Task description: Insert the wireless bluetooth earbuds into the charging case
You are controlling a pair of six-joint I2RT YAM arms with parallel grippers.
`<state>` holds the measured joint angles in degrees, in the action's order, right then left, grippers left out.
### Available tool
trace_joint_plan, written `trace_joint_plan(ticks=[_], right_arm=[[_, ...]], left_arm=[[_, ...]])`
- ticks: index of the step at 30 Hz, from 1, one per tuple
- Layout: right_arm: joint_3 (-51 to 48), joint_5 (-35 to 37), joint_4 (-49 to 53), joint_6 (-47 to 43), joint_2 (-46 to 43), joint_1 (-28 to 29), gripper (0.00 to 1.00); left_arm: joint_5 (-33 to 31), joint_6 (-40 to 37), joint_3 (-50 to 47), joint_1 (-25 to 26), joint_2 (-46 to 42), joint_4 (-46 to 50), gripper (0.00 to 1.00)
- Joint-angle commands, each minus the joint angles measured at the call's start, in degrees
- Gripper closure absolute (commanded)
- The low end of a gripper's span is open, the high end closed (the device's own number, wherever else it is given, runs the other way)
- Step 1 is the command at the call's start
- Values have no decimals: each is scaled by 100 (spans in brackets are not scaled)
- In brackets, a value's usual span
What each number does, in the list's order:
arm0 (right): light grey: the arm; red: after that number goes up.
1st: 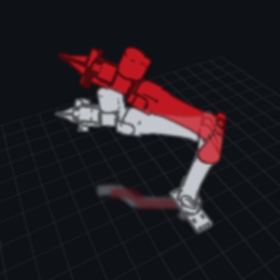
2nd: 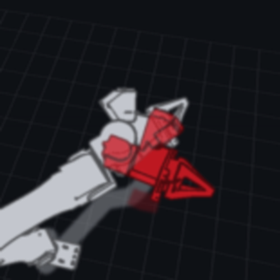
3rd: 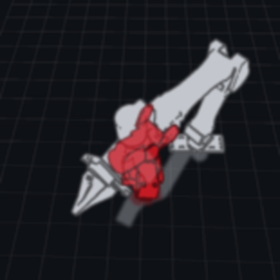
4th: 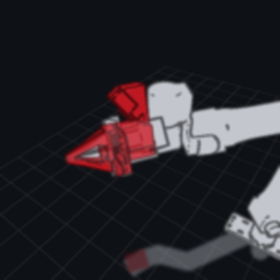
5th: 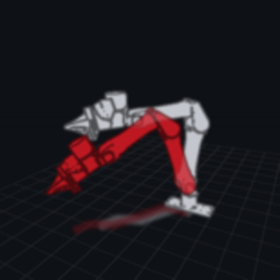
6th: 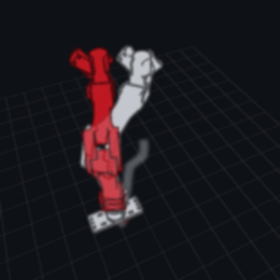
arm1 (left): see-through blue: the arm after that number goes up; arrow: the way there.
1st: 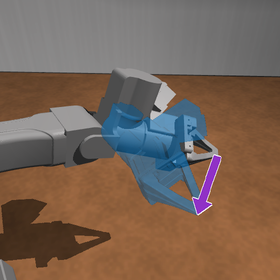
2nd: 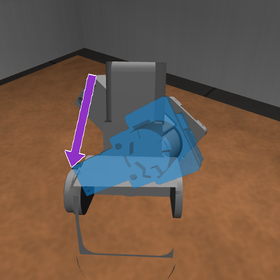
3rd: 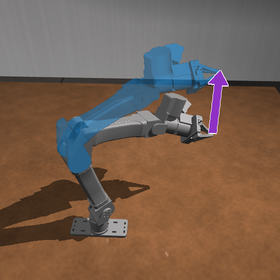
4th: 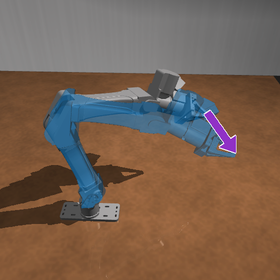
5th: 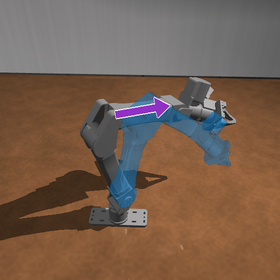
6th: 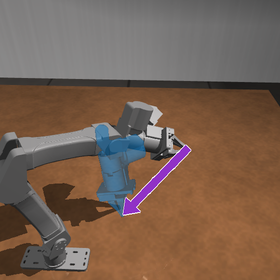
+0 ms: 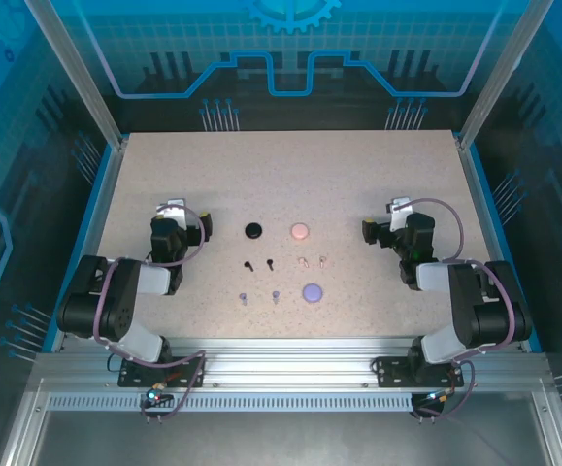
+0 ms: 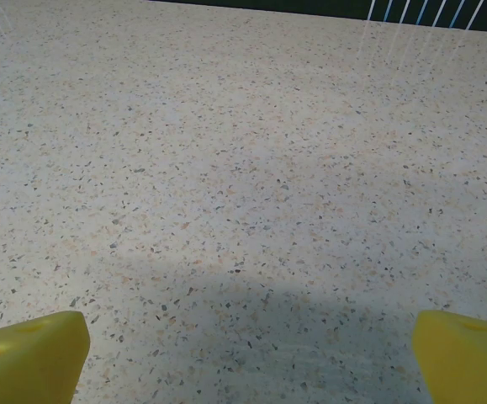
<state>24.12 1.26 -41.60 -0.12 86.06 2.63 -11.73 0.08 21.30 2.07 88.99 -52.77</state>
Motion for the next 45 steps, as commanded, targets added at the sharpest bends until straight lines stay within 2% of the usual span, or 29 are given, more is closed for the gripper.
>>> trace_joint_plan(ticks=[1, 31, 33, 35, 41, 45], right_arm=[[120, 12, -52, -61, 16, 38, 0], [129, -86, -49, -35, 16, -16, 0], [131, -90, -31, -33, 20, -10, 0], [135, -91, -32, -34, 24, -10, 0], [120, -40, -57, -28, 9, -3, 0], [609, 244, 1059, 43, -360, 29, 0]], left_arm=[[-47, 89, 18, -48, -35, -17, 1], [20, 148, 27, -92, -43, 12, 1], [225, 97, 75, -109, -47, 93, 1], [855, 11, 183, -212, -63, 337, 1], [795, -8, 158, -188, -66, 285, 1], [611, -15, 284, -145, -320, 710, 1]])
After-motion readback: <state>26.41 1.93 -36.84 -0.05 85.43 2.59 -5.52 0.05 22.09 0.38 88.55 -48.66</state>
